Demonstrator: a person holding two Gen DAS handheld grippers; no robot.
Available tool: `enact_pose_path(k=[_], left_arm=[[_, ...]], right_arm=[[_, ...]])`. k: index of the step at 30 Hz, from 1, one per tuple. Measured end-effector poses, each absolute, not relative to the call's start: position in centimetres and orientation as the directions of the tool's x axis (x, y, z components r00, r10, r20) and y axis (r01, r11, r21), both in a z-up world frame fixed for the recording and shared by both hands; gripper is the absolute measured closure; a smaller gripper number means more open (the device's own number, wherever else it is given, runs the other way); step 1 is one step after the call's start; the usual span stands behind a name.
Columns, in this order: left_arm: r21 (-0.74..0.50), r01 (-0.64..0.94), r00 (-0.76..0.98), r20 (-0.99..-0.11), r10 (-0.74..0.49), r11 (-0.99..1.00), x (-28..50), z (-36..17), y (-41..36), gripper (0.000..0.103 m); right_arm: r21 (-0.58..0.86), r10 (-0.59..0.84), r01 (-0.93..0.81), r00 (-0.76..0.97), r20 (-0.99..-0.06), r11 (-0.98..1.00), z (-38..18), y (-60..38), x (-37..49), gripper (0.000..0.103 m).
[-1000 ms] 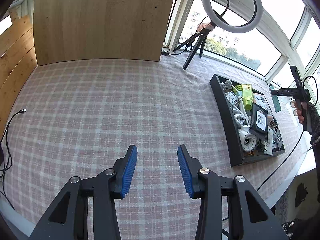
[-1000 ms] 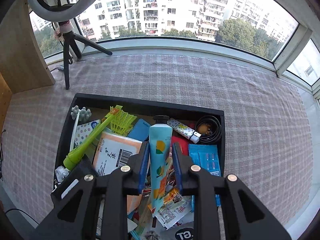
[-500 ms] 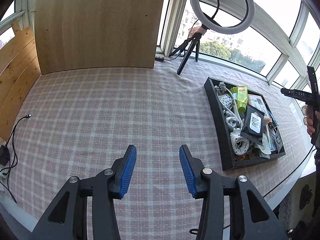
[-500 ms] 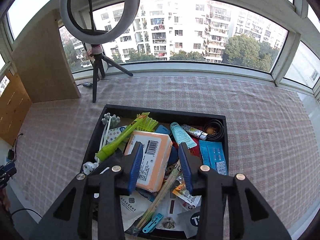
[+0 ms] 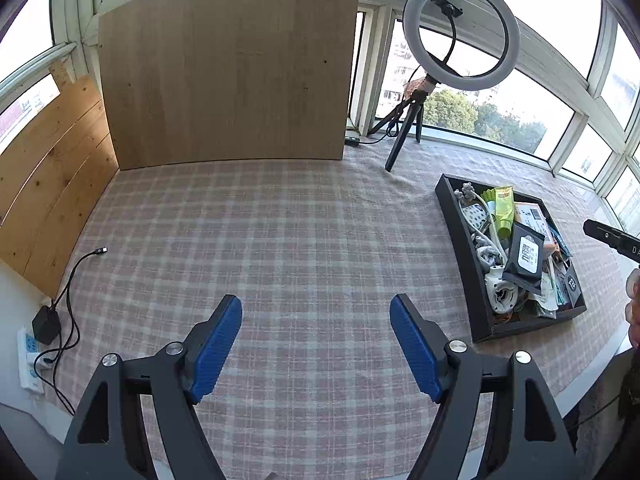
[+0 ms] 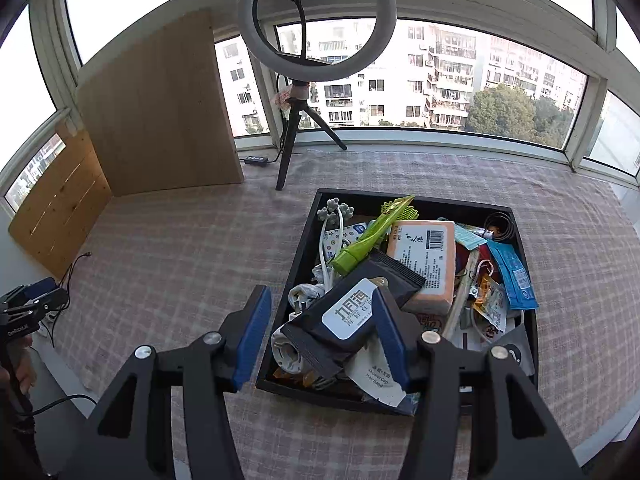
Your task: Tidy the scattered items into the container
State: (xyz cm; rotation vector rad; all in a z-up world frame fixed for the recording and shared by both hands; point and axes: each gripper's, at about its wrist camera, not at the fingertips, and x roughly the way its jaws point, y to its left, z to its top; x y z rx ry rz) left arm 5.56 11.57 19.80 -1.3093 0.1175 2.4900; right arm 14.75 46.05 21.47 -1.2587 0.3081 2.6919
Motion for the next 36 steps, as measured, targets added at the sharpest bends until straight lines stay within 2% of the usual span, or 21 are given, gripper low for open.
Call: enact_pose_path(k=[11,18,36], left_arm=[[-0.063,-0.260,-0.525,-0.828,0.196,-0.964,4.4,18.1,4.5,0.028],[-0.064,-0.279,-0.500,-0.842,0.202,-0.958,3.7,16.4,2.5,0.028],[-0.086,-0.359,-0.444,-0.860,0.252,-0.929,4.0,14.6,3.7,0.029]], right_arm=[[0.147,0.038,-0.226,-0.654,-0.756,-0.963,19.7,34.2,14.0,0.041],[0.125,0.036,-0.226,-0.598,-0.801,-0.966,16.2,28.6,13.0,0.041],[0.106,0.056,-0.265,-0.539,-0.840,-0.958,12.4,25.7,13.6,0.041]])
